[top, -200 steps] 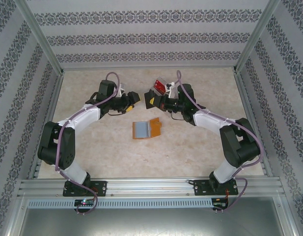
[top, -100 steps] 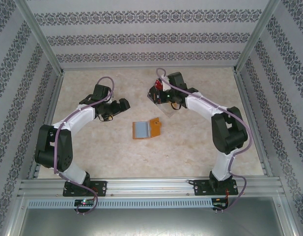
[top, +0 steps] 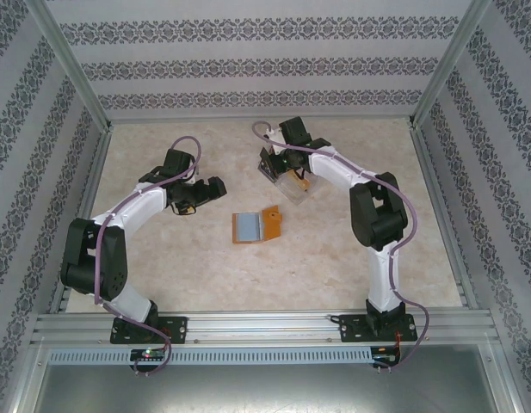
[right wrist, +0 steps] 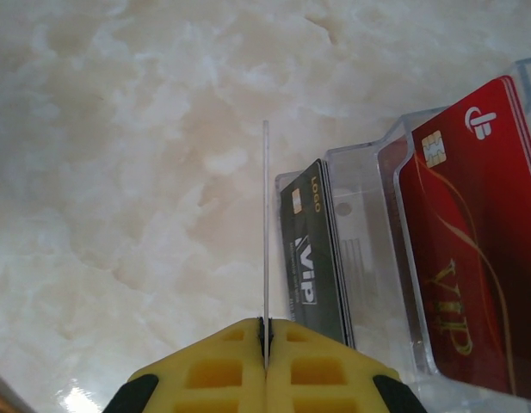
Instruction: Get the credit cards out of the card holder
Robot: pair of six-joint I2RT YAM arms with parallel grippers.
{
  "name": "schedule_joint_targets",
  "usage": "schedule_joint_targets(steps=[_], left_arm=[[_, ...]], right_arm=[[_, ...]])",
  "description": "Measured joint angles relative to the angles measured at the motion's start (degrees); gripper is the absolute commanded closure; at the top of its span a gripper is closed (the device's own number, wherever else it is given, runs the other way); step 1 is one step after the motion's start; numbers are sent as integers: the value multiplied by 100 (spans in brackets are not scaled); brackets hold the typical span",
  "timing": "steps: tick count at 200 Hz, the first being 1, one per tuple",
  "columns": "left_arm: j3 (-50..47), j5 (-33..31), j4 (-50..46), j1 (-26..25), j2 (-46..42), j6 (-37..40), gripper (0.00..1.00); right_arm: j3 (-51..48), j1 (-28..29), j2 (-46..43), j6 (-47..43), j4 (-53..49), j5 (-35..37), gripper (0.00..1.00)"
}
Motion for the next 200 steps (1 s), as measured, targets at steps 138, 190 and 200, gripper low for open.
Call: schedule_joint_targets(steps=[138,190,200], left_arm=[[0,299,-2,0,52,160,1],[0,411,-4,0,52,160,1],[0,450,-4,0,52,160,1]], right_arm=[[772,0,603,-590,-680,354,87],[887,26,640,-605,-894,396,69],[901,37,634,-584,-885,396,69]])
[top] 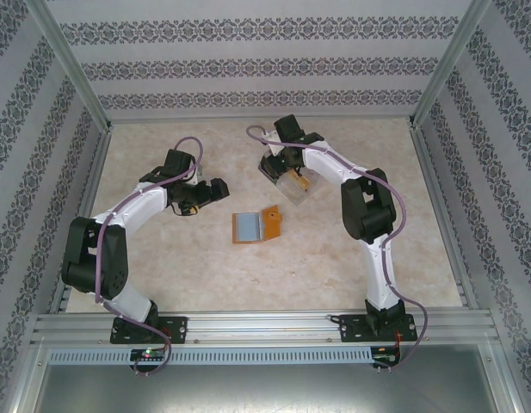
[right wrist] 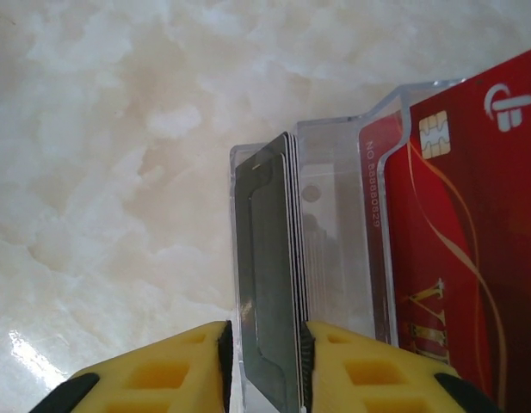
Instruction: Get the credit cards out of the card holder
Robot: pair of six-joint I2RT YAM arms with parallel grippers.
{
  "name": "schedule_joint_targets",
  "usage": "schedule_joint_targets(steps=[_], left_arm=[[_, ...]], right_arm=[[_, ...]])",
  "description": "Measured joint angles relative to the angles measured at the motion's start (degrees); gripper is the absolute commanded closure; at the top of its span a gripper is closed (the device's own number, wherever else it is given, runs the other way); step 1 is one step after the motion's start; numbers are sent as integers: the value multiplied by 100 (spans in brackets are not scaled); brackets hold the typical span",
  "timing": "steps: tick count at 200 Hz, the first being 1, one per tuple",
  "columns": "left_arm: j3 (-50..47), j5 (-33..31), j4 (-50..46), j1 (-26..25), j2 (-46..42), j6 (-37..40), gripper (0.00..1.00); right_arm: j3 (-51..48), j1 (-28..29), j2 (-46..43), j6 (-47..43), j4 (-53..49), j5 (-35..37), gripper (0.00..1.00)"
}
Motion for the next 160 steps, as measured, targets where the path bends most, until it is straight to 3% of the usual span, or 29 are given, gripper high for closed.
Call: schedule_joint_targets(steps=[41,81,119,160], left_arm=[[-2,15,-2,0,-13,0,1],[-59,-181,-107,4,-243,-7,1],[-225,-372,-151,153,-472,-87,1],[-343,-455,-166,282,-481,-201,1]], right_arm=[[-179,79,-315,372,-55,-20,60],[-1193,337,-1733,1429,-24,-50,49],[-2190,1086,-2830,2599,90,-114,49],[-3027,1967,-2830,3670,227,-149,53]])
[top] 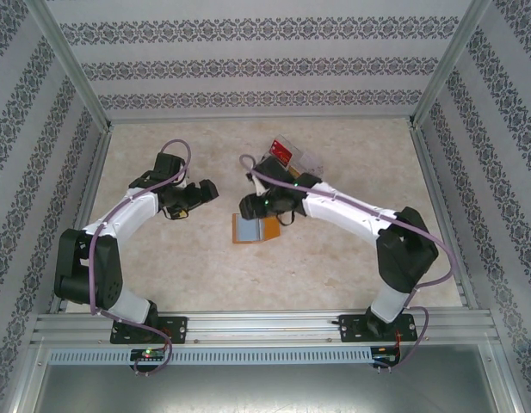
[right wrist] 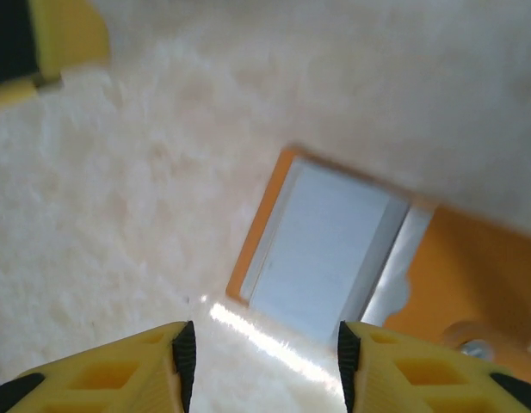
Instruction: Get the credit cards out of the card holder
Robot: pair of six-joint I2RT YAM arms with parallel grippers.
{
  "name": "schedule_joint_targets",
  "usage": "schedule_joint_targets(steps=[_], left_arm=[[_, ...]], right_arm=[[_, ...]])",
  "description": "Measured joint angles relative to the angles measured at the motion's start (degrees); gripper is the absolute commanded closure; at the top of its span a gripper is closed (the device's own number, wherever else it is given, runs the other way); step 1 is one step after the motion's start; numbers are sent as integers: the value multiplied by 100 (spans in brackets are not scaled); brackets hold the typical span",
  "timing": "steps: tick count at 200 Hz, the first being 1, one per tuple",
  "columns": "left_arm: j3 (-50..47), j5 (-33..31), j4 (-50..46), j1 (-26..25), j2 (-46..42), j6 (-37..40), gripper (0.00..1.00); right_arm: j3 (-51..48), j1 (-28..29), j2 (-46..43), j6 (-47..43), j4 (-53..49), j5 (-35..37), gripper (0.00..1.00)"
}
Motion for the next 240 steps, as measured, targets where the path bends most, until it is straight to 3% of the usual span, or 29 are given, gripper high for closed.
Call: schedule_joint_targets(steps=[92,164,240], left_arm=[[0,240,-7,17,2,-17,1],[59,1095,17,-55,289,-35,30],[-168,1884,549,-581,638,-310,49]], right_arm=[[-402,190,761,1019,164,435,56],[-551,81,925,1274,345,494,62],[-774,-2,968,1314,614,457,70]])
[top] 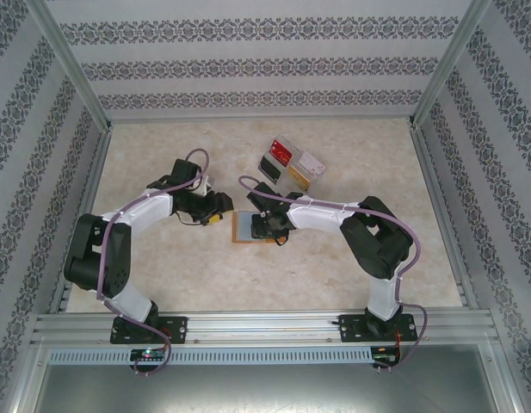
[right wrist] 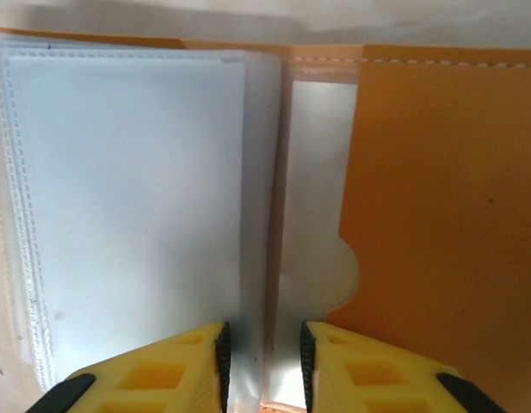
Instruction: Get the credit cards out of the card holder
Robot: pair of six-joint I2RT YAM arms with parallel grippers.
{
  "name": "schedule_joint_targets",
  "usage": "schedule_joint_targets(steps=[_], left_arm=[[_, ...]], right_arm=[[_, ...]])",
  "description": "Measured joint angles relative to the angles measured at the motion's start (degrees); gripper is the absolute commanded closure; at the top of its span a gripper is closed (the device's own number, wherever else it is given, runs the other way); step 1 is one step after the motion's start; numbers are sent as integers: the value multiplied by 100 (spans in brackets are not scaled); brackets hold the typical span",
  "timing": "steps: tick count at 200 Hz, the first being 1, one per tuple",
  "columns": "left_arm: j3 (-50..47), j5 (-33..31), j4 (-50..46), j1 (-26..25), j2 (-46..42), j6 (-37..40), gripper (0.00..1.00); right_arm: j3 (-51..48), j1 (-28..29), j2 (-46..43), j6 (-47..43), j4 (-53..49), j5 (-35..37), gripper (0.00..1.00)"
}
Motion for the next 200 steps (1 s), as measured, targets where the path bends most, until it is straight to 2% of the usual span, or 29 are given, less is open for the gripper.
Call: schedule_joint_targets(steps=[62,107,133,200], left_arm=[[-37,238,127,-407,289,-79,56],[81,249,140,-501,586,-76,57],[144,284,144,-546,728,-79,62],[181,376,144,-568,953,-74,62]], right_arm=[[-46,-33,-2,0,74,-35,71],[-57,-33,-2,0,92,-35,71],[-68,-66,-2,0,107,-87,71],[-74,-68,-2,0,118,-101,71]])
